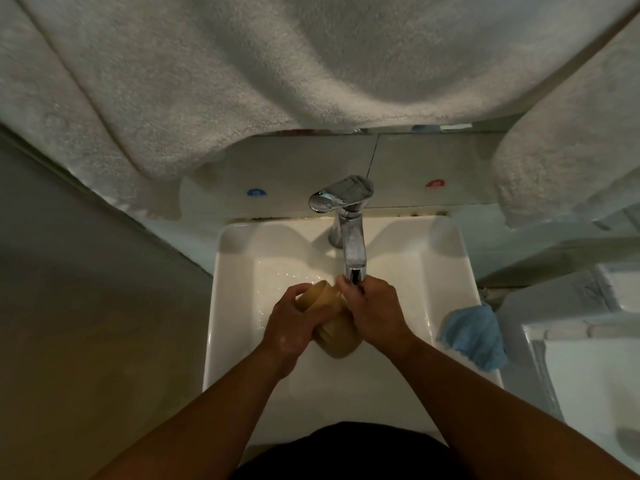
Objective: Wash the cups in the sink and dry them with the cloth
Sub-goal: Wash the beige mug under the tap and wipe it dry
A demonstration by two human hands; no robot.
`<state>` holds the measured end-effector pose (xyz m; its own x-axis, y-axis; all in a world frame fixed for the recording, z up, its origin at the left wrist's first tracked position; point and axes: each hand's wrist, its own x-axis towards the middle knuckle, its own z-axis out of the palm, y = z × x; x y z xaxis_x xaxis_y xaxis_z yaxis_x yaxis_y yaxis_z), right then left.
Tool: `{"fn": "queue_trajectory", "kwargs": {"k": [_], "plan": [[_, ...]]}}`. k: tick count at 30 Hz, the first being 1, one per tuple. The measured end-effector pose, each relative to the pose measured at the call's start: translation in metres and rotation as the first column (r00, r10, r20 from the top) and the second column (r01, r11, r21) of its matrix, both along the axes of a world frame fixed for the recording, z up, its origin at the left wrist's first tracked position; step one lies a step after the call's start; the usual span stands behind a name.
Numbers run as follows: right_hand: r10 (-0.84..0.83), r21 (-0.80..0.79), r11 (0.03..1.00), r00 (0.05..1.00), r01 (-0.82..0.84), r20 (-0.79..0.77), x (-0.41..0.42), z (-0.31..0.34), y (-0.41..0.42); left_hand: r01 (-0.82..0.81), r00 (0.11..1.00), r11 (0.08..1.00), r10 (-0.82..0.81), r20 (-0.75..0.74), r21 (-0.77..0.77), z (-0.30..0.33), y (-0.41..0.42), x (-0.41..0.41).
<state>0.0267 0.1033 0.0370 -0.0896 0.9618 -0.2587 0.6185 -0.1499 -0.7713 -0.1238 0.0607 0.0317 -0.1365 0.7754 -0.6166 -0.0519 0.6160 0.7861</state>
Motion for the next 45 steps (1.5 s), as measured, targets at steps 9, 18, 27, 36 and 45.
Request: {"fn": "queue_trajectory", "kwargs": {"k": [9, 18, 27, 36, 45], "plan": [[-0.105, -0.1, 0.99, 0.989, 0.095, -0.108, -0.003, -0.002, -0.006, -0.024, 0.99, 0.994, 0.039, 0.132, -0.106, 0.013, 0.002, 0.009], [0.099, -0.005, 0.995, 0.995, -0.098, 0.02, 0.005, -0.002, -0.016, -0.053, 0.997, 0.997, 0.056, 0.045, -0.055, 0.006, 0.004, 0.011], [-0.041, 0.011, 0.999, 0.998, 0.04, 0.042, 0.005, -0.006, -0.013, -0.022, 1.0, 1.0, 0.022, -0.01, -0.006, 0.002, 0.007, 0.019], [-0.329, -0.286, 0.911, 0.942, 0.298, -0.067, 0.023, -0.021, 0.006, 0.176, 0.976, 0.98, -0.16, -0.15, 0.094, 0.0, 0.004, 0.047], [-0.176, -0.01, 0.984, 0.979, 0.175, -0.101, 0.016, -0.016, -0.012, 0.181, 0.937, 0.983, -0.165, -0.308, 0.024, -0.004, 0.02, 0.062]]}}
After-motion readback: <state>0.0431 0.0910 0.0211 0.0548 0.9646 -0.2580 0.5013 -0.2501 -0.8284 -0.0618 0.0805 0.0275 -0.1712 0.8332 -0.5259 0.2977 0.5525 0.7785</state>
